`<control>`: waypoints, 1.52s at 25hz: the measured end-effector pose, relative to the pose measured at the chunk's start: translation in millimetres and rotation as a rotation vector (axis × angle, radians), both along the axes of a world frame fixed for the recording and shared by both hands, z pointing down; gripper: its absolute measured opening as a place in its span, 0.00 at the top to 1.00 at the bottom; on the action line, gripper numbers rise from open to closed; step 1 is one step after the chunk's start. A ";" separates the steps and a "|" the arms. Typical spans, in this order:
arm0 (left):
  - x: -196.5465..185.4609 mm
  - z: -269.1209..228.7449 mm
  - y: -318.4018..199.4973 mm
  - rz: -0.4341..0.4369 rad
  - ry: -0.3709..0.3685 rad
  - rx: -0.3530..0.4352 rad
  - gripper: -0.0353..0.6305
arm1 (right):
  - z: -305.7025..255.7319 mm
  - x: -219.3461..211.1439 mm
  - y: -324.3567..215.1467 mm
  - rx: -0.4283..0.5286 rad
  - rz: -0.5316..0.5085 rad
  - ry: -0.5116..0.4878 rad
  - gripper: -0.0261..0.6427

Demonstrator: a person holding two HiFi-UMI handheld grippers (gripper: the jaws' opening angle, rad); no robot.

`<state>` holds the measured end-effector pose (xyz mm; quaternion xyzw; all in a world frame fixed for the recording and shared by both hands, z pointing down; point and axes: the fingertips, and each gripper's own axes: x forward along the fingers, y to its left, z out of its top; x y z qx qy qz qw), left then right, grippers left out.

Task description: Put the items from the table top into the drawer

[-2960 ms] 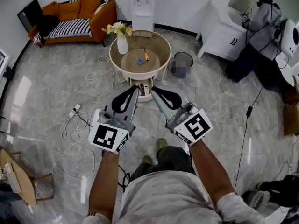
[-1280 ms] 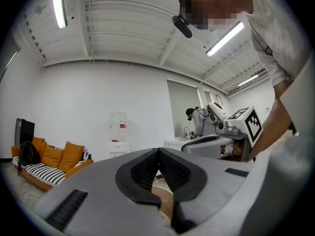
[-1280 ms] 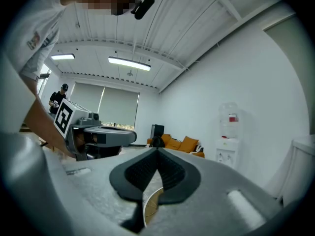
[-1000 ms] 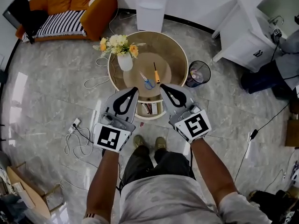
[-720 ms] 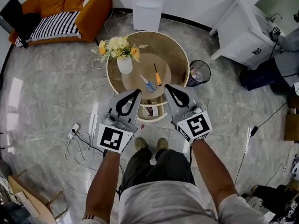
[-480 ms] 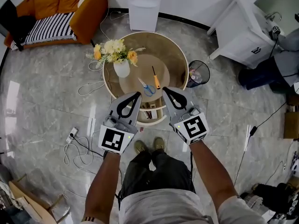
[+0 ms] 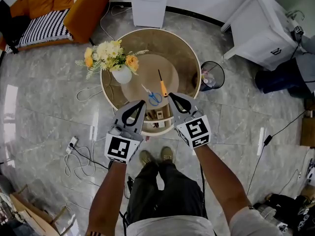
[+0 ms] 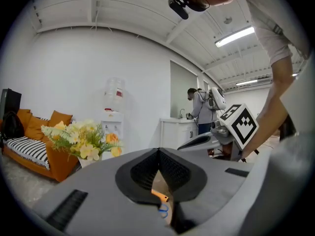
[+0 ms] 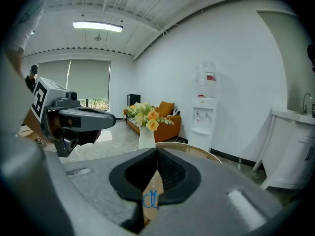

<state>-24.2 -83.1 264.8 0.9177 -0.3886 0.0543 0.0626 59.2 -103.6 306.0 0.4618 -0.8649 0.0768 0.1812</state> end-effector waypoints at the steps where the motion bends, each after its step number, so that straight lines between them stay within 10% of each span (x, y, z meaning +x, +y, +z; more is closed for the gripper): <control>1: 1.9 9.5 -3.2 0.003 -0.005 -0.011 0.95 | 11.4 2.1 -3.8 -0.015 0.003 0.004 0.96; 23: 12.0 128.9 -31.6 0.033 -0.041 -0.105 0.95 | 213.8 21.2 -57.3 -0.344 0.126 0.165 0.72; 38: 8.7 152.2 -30.4 0.028 -0.033 -0.123 0.95 | 273.6 26.1 -66.0 -0.485 0.183 0.223 0.74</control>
